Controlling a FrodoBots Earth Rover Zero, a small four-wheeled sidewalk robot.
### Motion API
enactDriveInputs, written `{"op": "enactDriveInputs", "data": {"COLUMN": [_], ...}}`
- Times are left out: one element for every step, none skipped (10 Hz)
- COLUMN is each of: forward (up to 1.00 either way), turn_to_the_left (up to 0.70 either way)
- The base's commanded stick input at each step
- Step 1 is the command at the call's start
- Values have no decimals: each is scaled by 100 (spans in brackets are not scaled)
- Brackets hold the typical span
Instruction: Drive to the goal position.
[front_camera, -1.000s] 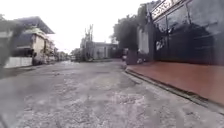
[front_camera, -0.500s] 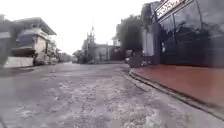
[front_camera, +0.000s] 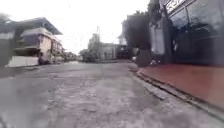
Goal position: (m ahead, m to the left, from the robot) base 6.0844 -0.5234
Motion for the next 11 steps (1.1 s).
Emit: {"op": "enactDriveInputs", "data": {"forward": [85,85,85,85,85,85,85,85,85,85,85], "turn_to_the_left": [1,2,2,0,0,4,5,0,1,1,4]}}
